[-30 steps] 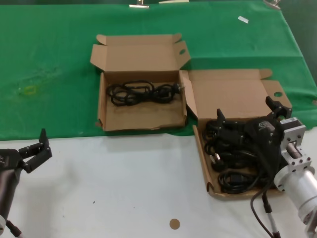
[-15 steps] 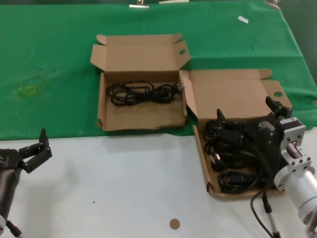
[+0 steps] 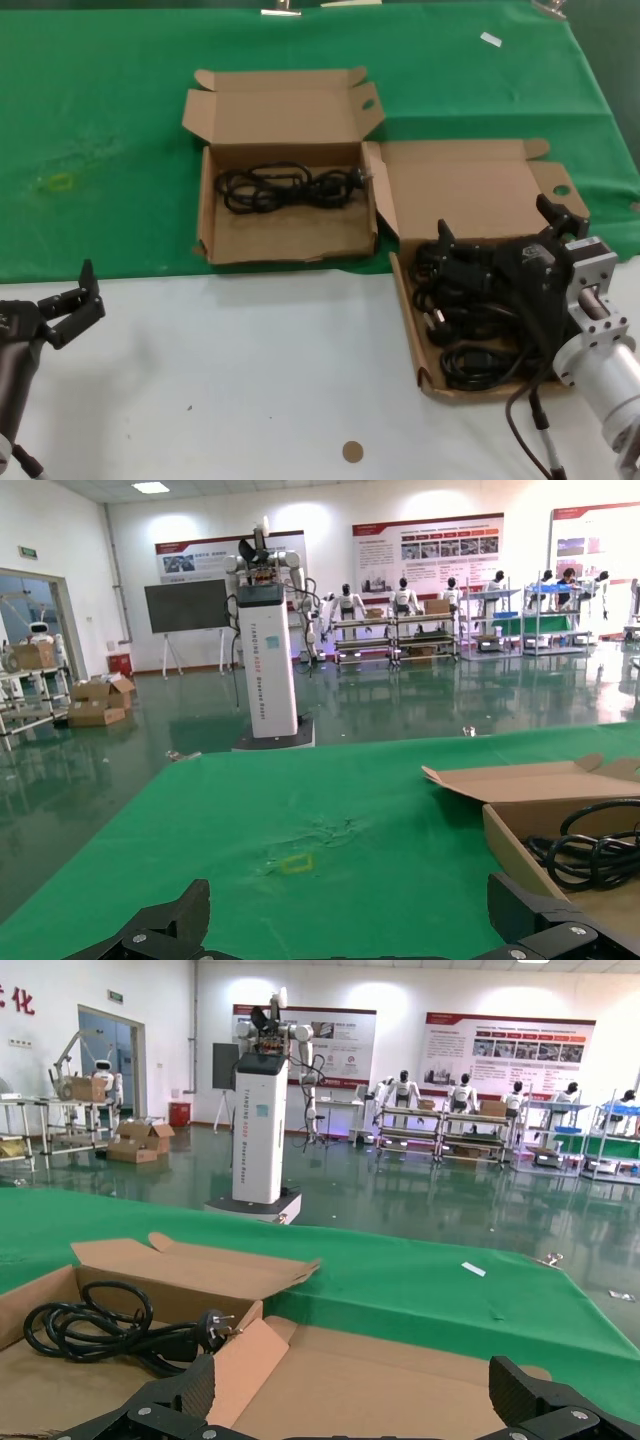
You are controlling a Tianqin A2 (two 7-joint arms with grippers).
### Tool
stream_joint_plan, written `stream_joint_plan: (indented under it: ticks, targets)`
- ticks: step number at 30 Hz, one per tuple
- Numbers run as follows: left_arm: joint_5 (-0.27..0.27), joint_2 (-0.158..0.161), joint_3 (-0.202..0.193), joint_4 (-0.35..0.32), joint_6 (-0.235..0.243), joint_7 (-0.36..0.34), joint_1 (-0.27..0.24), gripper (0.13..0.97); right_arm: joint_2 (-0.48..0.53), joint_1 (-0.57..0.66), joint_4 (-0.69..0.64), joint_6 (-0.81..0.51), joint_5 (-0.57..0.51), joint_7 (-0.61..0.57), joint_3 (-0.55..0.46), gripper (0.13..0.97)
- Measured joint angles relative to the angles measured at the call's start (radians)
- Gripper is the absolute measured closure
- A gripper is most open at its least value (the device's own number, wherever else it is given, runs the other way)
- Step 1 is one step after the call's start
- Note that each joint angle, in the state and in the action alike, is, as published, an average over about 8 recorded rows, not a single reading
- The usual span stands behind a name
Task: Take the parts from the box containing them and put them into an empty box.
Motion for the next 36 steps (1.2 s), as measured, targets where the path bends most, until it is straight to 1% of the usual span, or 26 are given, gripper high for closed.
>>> stream_joint_plan:
  ticks: [36]
  targets:
    - [0.0,0.0,0.0,0.0,0.0,0.0,0.0,0.132,0.0,0.0,0.0,0.0,0.0,0.0,0.0,0.129]
